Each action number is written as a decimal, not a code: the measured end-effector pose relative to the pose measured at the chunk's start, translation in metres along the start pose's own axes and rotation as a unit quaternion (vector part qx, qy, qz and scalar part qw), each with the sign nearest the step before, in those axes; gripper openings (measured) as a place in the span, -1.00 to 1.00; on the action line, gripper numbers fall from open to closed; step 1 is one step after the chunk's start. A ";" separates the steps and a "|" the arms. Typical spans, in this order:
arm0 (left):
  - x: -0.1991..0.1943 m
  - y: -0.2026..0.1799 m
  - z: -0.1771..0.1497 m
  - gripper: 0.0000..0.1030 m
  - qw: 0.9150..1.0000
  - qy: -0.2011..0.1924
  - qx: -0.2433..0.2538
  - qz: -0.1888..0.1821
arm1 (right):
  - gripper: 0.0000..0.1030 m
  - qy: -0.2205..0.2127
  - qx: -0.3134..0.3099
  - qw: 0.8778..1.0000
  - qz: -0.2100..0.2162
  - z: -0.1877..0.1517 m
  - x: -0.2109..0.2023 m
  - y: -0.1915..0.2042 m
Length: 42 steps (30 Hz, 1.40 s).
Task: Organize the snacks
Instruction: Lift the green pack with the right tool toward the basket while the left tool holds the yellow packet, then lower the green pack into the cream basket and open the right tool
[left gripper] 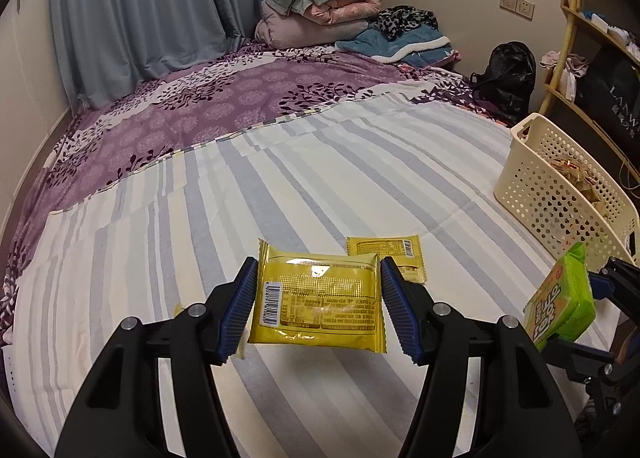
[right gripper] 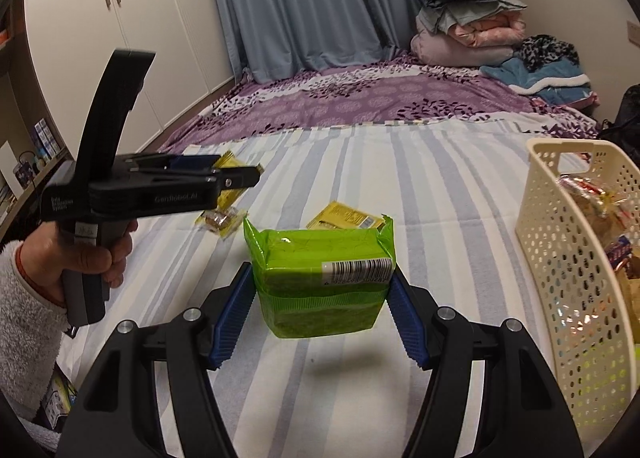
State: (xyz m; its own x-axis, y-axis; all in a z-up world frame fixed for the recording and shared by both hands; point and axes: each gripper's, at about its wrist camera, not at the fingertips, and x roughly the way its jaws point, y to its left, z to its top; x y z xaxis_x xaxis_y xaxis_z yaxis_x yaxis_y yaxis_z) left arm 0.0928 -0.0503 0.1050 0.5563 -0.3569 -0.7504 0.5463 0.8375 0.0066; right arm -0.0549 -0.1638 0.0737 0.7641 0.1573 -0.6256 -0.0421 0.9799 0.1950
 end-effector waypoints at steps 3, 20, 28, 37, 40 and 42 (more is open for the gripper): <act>-0.003 -0.005 -0.001 0.22 1.000 -0.001 0.003 -0.002 | 0.26 -0.010 0.006 1.000 -0.004 0.002 -0.007 -0.006; -0.011 -0.026 -0.009 0.23 1.000 -0.004 0.020 -0.009 | 0.26 -0.066 0.046 0.996 -0.044 0.010 -0.049 -0.043; -0.015 -0.037 -0.011 0.23 0.999 -0.007 0.028 -0.016 | 0.26 -0.102 0.077 0.988 -0.084 0.014 -0.079 -0.076; -0.017 -0.053 -0.011 0.23 0.999 -0.008 0.036 -0.026 | 0.26 -0.132 0.116 0.974 -0.139 0.010 -0.112 -0.121; -0.018 -0.058 -0.010 0.23 0.999 -0.009 0.039 -0.029 | 0.26 -0.140 0.135 0.969 -0.154 0.005 -0.122 -0.136; -0.019 -0.061 -0.010 0.23 0.999 -0.010 0.041 -0.031 | 0.26 -0.142 0.146 0.965 -0.165 0.001 -0.128 -0.147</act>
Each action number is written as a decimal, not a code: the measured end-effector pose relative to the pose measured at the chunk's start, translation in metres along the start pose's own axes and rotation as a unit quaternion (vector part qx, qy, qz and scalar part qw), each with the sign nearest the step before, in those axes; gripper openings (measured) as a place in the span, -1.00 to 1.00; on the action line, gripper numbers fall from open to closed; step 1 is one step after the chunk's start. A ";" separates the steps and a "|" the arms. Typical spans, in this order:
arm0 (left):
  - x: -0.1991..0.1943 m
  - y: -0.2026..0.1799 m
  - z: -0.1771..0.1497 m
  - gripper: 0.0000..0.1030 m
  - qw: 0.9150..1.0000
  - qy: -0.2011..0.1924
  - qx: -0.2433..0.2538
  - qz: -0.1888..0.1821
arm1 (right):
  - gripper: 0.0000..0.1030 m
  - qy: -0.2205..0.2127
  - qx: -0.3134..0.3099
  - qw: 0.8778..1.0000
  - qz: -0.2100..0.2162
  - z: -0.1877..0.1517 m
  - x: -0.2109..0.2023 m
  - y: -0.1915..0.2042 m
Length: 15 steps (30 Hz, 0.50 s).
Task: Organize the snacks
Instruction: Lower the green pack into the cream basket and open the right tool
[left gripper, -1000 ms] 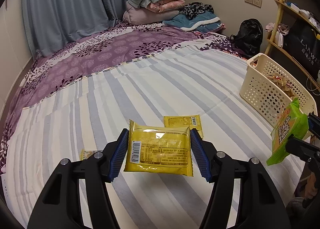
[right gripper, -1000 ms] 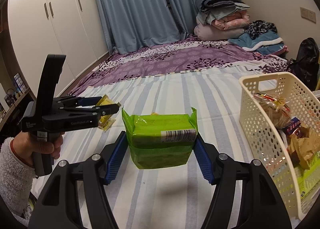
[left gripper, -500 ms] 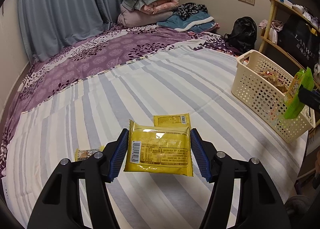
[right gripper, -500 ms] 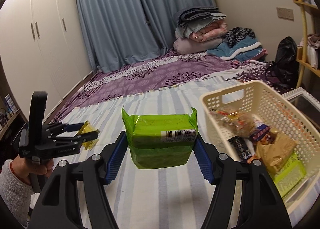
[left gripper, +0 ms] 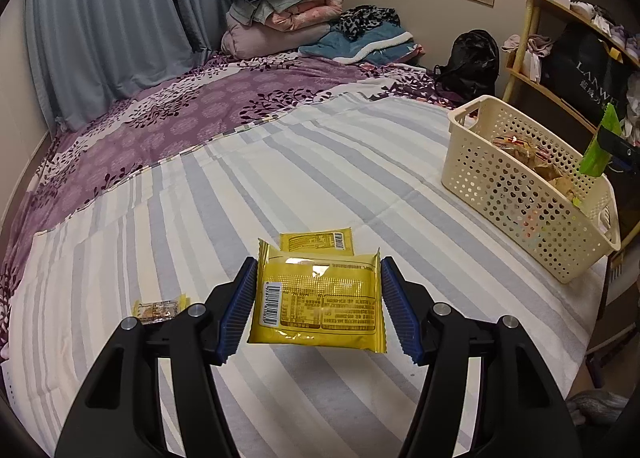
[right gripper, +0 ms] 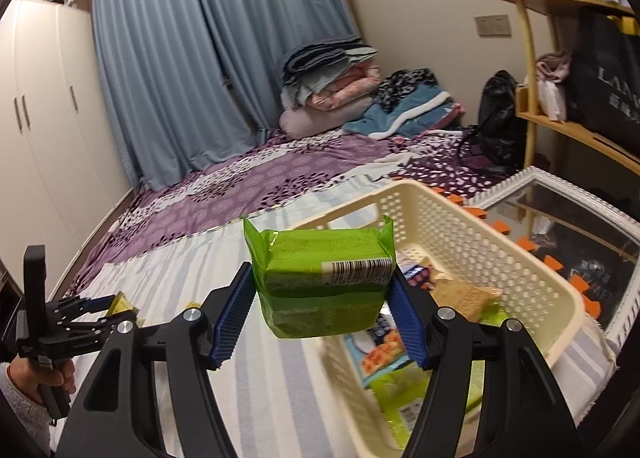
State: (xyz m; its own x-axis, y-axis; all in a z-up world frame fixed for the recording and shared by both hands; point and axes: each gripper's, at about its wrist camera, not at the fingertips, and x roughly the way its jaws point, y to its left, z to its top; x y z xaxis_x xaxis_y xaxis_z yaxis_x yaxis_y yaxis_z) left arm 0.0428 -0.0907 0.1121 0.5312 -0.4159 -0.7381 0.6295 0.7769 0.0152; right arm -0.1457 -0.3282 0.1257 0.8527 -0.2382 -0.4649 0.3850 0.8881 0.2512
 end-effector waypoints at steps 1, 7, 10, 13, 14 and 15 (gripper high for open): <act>0.000 -0.001 0.001 0.23 1.000 0.000 0.001 -0.001 | 0.26 0.000 0.004 1.000 -0.004 0.000 0.000 -0.005; 0.000 -0.011 0.003 0.23 1.000 0.000 0.008 -0.007 | 0.26 0.004 0.038 0.999 -0.031 -0.005 0.000 -0.040; 0.001 -0.016 0.004 0.23 1.000 0.002 0.012 -0.010 | 0.29 0.010 0.044 0.998 -0.032 -0.007 0.001 -0.050; 0.002 -0.022 0.006 0.23 1.000 0.003 0.018 -0.013 | 0.33 0.013 0.049 0.998 -0.034 -0.010 0.003 -0.055; 0.002 -0.026 0.007 0.23 1.000 0.003 0.021 -0.014 | 0.34 0.013 0.053 0.998 -0.034 -0.012 0.002 -0.058; 0.002 -0.029 0.008 0.23 1.000 0.003 0.023 -0.015 | 0.35 0.013 0.055 0.998 -0.034 -0.012 0.002 -0.060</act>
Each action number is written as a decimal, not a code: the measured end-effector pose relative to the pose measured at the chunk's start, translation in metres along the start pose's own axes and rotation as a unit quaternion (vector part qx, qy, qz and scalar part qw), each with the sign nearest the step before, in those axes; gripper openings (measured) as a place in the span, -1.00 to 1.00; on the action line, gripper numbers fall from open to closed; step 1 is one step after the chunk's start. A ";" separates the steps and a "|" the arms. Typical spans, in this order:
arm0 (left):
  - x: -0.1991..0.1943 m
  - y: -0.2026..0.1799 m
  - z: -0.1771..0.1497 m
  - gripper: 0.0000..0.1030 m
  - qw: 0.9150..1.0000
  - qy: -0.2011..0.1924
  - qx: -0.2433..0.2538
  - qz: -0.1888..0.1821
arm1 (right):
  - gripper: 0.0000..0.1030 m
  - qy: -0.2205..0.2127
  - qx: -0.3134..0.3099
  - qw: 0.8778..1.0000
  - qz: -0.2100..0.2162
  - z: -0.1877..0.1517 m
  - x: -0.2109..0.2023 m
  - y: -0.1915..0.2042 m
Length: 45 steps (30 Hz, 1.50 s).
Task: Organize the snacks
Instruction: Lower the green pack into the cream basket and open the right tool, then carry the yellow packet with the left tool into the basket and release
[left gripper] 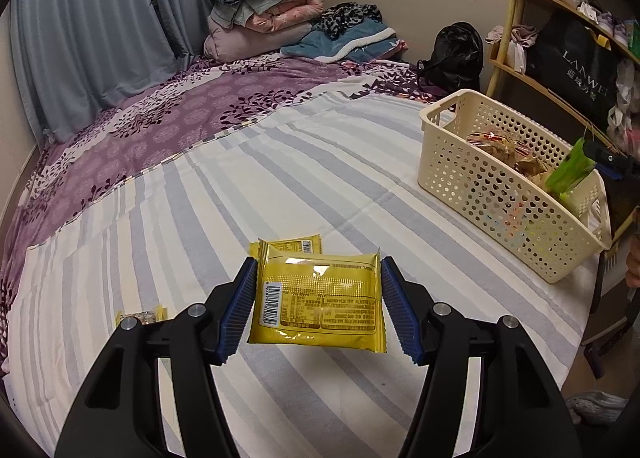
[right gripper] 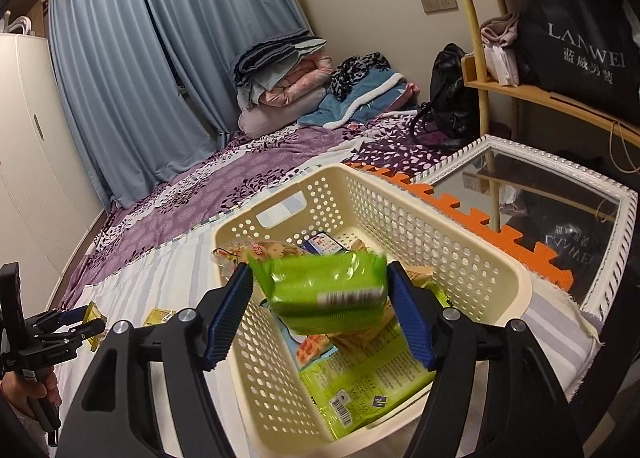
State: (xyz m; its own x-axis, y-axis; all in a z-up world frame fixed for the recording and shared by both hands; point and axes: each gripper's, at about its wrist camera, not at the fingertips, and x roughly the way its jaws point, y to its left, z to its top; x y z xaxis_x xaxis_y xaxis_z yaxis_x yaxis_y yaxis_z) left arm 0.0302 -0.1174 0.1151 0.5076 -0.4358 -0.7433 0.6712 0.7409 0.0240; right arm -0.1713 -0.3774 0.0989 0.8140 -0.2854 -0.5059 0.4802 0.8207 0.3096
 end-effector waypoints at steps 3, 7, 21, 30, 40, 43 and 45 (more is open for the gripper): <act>0.001 -0.008 0.005 0.23 1.000 0.000 0.010 -0.002 | 0.36 -0.002 0.004 1.000 -0.003 -0.001 0.000 -0.005; 0.002 -0.019 0.012 0.23 1.000 0.000 0.021 -0.007 | 0.37 -0.004 0.009 1.000 -0.004 -0.003 -0.001 -0.011; 0.015 -0.075 0.043 0.23 0.997 0.000 0.066 -0.045 | 0.45 -0.022 0.029 0.999 -0.020 -0.008 -0.013 -0.036; 0.017 -0.130 0.074 0.23 0.991 -0.013 0.108 -0.078 | 0.45 -0.032 0.046 0.998 -0.018 -0.011 -0.020 -0.053; 0.035 -0.189 0.093 0.23 0.982 -0.005 0.143 -0.122 | 0.46 -0.034 0.059 0.998 -0.017 -0.017 -0.027 -0.067; 0.044 -0.201 0.098 0.23 0.980 -0.001 0.149 -0.133 | 0.46 -0.036 0.062 0.997 -0.017 -0.017 -0.030 -0.070; 0.050 -0.208 0.100 0.23 0.978 0.002 0.153 -0.139 | 0.46 -0.036 0.063 0.997 -0.016 -0.018 -0.031 -0.071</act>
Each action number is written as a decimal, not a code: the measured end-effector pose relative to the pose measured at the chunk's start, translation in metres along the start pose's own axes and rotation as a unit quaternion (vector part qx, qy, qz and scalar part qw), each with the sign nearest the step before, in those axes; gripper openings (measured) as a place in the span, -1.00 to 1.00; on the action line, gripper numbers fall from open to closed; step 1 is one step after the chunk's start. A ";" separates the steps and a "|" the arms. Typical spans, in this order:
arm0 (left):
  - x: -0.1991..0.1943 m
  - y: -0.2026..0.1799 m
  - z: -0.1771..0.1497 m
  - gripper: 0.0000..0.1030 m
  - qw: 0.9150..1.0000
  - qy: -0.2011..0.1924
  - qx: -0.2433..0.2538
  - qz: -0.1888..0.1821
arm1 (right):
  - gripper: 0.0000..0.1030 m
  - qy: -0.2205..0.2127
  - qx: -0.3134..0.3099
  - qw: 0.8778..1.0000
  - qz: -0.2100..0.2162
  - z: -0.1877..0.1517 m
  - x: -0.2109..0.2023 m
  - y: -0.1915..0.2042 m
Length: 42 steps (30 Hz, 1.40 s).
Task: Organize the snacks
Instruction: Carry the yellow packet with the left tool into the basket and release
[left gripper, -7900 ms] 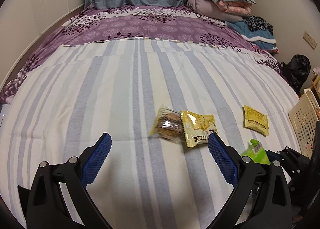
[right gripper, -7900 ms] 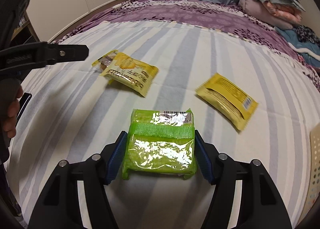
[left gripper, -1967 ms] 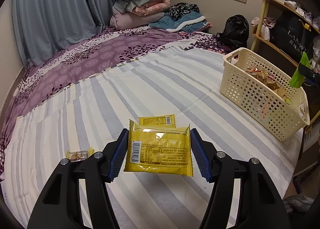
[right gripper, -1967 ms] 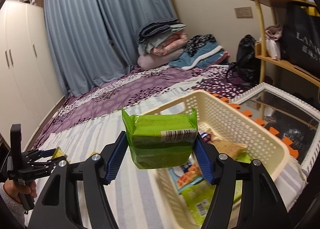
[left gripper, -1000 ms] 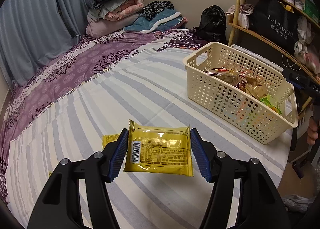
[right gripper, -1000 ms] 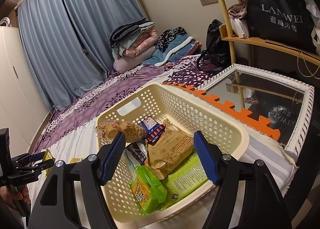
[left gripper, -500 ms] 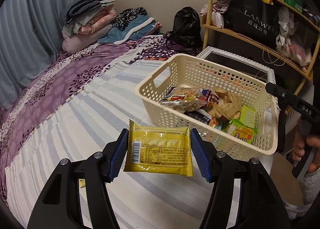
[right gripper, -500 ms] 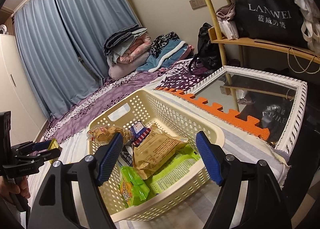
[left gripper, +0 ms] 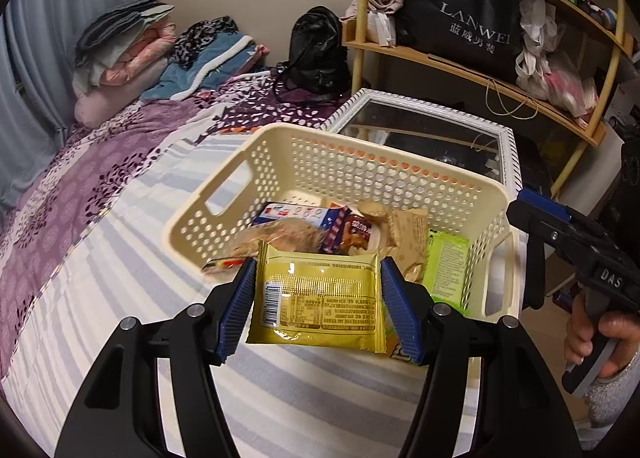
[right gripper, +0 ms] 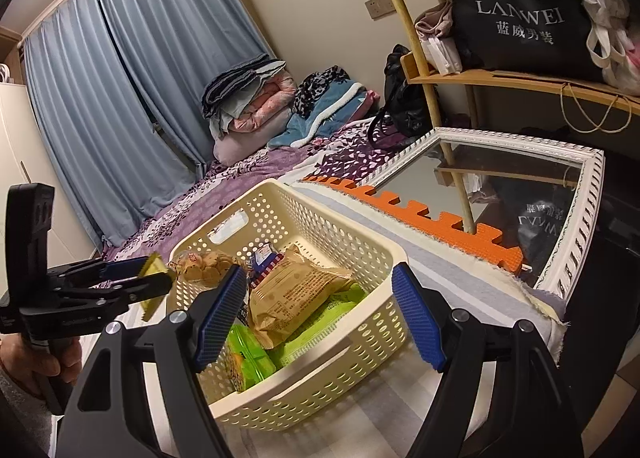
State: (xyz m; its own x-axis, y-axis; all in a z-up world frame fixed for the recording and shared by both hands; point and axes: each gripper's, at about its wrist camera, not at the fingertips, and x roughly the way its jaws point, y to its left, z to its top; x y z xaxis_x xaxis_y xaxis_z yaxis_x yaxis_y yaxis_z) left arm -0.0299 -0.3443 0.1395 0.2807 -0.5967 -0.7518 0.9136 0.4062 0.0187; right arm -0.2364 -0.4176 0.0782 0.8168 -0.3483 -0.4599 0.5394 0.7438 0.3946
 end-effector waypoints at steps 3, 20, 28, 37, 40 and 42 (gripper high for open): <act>0.011 -0.004 0.004 0.23 1.000 0.008 0.005 -0.005 | 0.46 0.004 0.003 1.000 0.001 -0.002 0.002 -0.001; 0.026 0.007 0.003 0.65 1.000 0.017 0.001 0.008 | 0.52 0.002 0.001 1.000 -0.003 0.000 0.003 0.000; 0.016 0.015 0.000 0.65 1.000 0.007 -0.011 0.014 | 0.52 -0.002 -0.009 1.000 0.002 0.000 0.000 0.010; -0.006 0.022 -0.010 0.79 0.999 -0.010 -0.028 0.017 | 0.58 -0.003 -0.028 1.000 0.014 0.000 -0.004 0.031; -0.015 0.026 -0.015 0.81 0.999 -0.017 -0.034 0.019 | 0.62 -0.002 -0.035 0.999 0.019 0.000 -0.005 0.040; -0.021 0.029 -0.018 0.82 0.999 -0.022 -0.037 0.021 | 0.66 -0.003 -0.039 0.999 0.021 0.000 -0.006 0.045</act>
State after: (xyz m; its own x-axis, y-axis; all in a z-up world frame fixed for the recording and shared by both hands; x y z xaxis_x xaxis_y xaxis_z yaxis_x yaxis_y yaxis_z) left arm -0.0151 -0.3074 0.1442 0.3314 -0.6073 -0.7221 0.8771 0.4803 -0.0014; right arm -0.2171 -0.3820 0.0988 0.8401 -0.3182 -0.4392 0.4862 0.8008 0.3498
